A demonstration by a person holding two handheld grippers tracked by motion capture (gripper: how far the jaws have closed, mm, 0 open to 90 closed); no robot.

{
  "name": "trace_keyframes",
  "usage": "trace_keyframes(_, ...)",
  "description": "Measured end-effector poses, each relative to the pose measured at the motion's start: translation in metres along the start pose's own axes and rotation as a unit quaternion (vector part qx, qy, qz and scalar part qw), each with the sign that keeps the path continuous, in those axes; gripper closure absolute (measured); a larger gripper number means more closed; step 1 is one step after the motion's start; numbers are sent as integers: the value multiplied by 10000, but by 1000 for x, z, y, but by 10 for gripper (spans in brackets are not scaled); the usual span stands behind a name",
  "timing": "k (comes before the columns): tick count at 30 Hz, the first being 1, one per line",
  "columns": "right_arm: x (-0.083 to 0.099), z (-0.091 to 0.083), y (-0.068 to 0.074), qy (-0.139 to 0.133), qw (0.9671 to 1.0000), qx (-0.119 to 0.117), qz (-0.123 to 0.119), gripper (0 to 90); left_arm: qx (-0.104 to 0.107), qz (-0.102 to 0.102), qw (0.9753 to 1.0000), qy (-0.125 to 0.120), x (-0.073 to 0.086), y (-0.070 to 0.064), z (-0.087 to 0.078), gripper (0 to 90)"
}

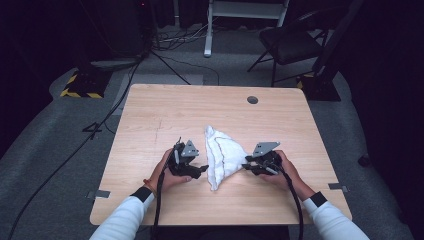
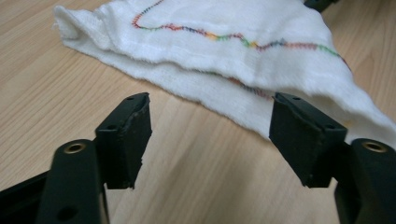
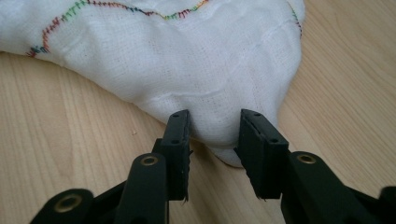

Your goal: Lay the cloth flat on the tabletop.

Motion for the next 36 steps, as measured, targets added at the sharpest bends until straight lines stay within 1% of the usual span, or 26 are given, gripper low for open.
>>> trace_keyframes(2,0,2,-1,6,10000,41,8,661,41,-47,10000,0,-3,1,3,346)
trace_keyframes(3,1,2,-2,11,10000,54,9,668,79,-33,10000,38,-7,3,10,360)
trace_keyframes(4,1,2,-3,8,10000,59,17,674,154,-75,9998,53,-9,2,14,385)
trace_keyframes(5,1,2,-3,8,10000,59,17,674,154,-75,9998,53,-9,2,14,405)
trace_keyframes(6,1,3,-4,3,10000,69,30,678,281,-112,9995,124,-12,1,22,404)
trace_keyframes(7,1,3,-4,4,10000,76,27,679,335,-73,9993,147,-13,-1,25,424)
trace_keyframes(8,1,3,-4,8,10000,90,35,681,372,48,9991,203,-12,-4,28,469)
trace_keyframes(10,2,3,-5,47,9999,132,3,682,338,133,9988,339,-10,-7,33,512)
trace_keyframes(11,2,3,-6,73,9998,164,-7,682,393,175,9983,395,-9,-9,35,580)
trace_keyframes(12,3,3,-7,82,9998,189,2,682,467,211,9976,472,-7,-11,35,604)
trace_keyframes(13,3,3,-8,80,9998,204,23,682,484,265,9971,518,-5,-11,36,653)
trace_keyframes(14,4,3,-9,77,9998,201,46,682,511,311,9968,522,-4,-12,36,711)
trace_keyframes(17,5,3,-11,119,9996,264,46,682,610,440,9958,520,-3,-16,37,802)
trace_keyframes(19,5,3,-12,132,9995,285,50,682,682,442,9953,533,-2,-17,37,859)
trace_keyframes(20,5,3,-13,136,9995,283,54,682,682,442,9953,533,-2,-17,37,870)
trace_keyframes(24,6,3,-14,161,9994,292,57,682,827,432,9943,520,-1,-21,38,881)
trace_keyframes(25,7,2,-15,181,9993,315,64,682,882,446,9936,541,0,-23,37,884)
trace_keyframes(26,7,2,-16,205,9992,338,49,682,980,449,9926,552,1,-29,38,884)
trace_keyframes(27,8,1,-17,232,9991,346,56,684,985,483,9924,557,2,-33,38,884)
trace_keyframes(28,8,1,-17,232,9991,346,56,684,985,483,9924,557,2,-33,38,884)
trace_keyframes(29,10,1,-20,225,9991,341,103,683,1059,551,9911,594,4,-41,38,884)
trace_keyframes(30,10,1,-21,225,9991,337,111,683,1056,620,9906,605,5,-45,38,884)
trace_keyframes(32,11,0,-21,222,9992,307,124,683,1082,632,9902,617,6,-48,38,883)
trace_keyframes(33,10,0,-22,199,9992,318,153,673,1048,744,9896,650,6,-50,37,880)
trace_keyframes(34,10,0,-22,199,9992,318,153,673,988,794,9899,642,6,-50,35,880)
trace_keyframes(36,8,-3,-23,116,9992,330,171,665,914,717,9921,471,3,-45,26,854)
Point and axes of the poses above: each handheld gripper's, and its own axes: z roughly forward along the jaws, x roughly out of its underside, y roughly to its left, the point moved 7 cm from there along z, roughly forward along the jaws, and after that the axes turned 13 degrees about -z, right-handed, at the moved point
